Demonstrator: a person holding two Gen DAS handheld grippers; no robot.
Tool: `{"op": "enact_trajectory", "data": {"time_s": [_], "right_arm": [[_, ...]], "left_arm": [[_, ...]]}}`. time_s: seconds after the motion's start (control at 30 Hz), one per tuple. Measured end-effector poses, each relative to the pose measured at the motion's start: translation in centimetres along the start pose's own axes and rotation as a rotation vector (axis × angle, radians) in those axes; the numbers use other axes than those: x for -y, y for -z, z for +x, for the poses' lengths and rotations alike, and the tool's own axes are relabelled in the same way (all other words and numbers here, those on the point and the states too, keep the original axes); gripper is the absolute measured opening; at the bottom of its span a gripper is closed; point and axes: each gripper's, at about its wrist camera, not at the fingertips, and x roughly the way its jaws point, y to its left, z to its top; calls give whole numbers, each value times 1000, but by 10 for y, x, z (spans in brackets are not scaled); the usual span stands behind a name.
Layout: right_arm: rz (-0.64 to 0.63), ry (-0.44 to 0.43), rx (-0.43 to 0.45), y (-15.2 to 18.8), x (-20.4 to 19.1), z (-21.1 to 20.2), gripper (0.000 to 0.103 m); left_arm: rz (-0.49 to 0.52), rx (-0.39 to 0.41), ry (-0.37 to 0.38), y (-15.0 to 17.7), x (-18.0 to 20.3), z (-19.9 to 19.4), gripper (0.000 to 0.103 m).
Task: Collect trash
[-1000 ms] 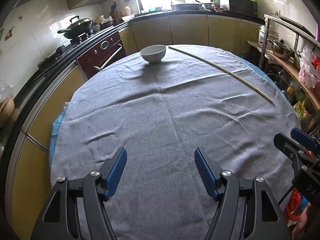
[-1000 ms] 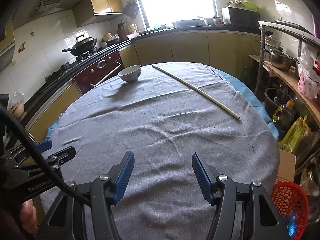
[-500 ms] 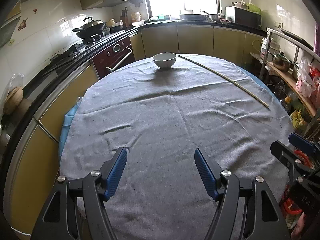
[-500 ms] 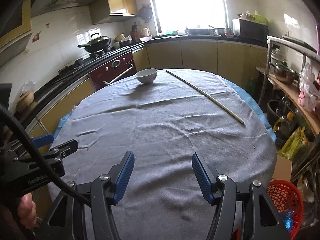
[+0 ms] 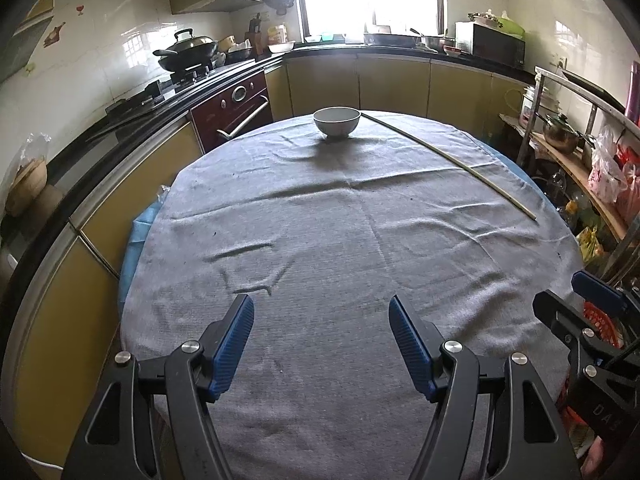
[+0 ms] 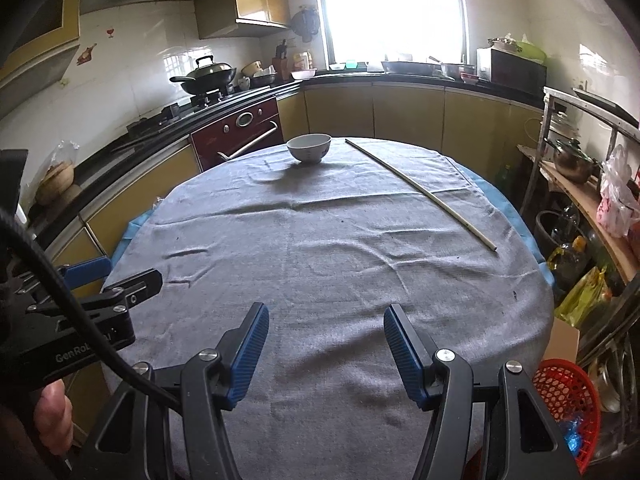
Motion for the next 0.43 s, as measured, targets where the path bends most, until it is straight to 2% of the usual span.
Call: {"op": "enact_trajectory", "data": {"time_s": [0.3,0.43], "right_arm": [[-8,5,-39,-4,-3,28,64],[-12,33,-54,-4,4,59,64]], "left_arm": [[-5,-34,2,-2,-6,27,71],[-35,-89,5,-1,-13,67,71]]}}
